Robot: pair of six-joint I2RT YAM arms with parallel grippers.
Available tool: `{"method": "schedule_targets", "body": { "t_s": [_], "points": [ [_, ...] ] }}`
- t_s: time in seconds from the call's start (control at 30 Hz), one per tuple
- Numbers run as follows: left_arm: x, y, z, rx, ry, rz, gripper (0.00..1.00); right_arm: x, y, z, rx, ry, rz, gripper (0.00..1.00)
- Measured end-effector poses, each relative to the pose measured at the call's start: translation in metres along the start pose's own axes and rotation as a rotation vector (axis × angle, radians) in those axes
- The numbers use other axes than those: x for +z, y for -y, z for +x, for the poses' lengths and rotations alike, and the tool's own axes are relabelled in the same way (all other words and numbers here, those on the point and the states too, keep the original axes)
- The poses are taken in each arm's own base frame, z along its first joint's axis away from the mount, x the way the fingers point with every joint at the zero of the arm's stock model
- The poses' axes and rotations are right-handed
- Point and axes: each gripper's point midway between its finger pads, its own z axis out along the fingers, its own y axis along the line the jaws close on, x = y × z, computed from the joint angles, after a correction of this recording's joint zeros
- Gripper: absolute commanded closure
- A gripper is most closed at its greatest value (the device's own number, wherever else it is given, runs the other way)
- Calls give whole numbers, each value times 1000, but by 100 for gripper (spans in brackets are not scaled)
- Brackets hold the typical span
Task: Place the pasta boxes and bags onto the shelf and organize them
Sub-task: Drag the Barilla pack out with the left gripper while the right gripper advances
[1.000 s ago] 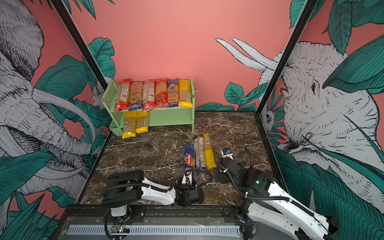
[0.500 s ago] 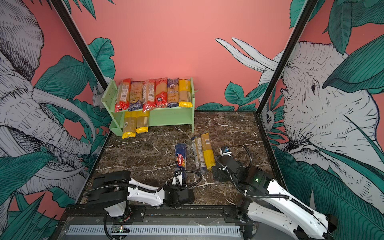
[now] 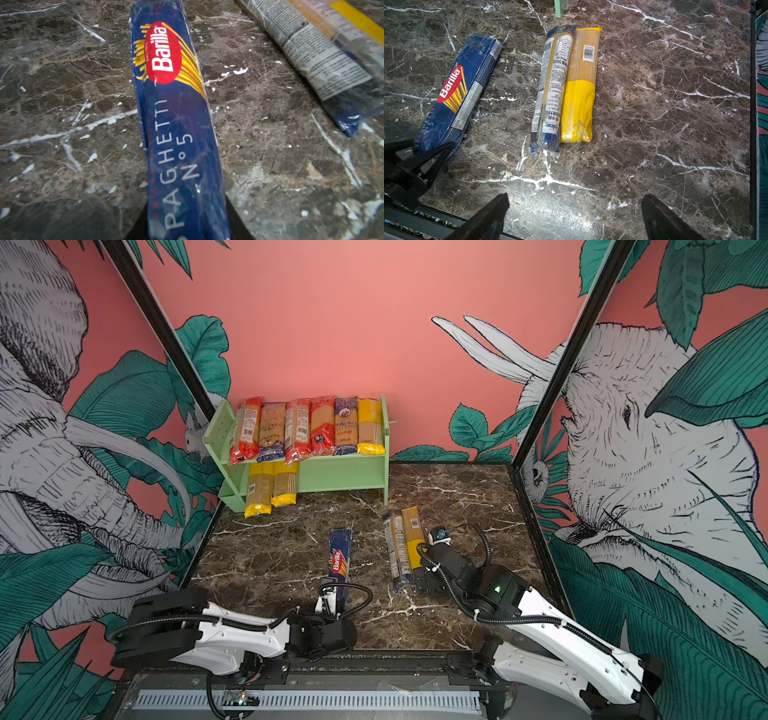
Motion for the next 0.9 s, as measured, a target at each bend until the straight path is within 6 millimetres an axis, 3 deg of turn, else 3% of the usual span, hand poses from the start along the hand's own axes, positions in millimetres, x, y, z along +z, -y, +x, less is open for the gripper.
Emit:
{"method": "schedule_targets", "body": {
  "t_s": [0.33,0.5,0.73,0.9],
  "points": [
    [-34,-20,-50,-22,111,94,100,12,-15,-13,-44,-15,2,1],
    [-42,-34,-61,25,132,64,100,14,-21,-31,-41,7,-10,1],
    [-53,-38,-90,89,166,18,100,10,-19,-59,-12,45,-24,1],
    [-60,-39,-116,103,212,-12,100,9,-12,-69,6,54,-29,1]
  ]
}}
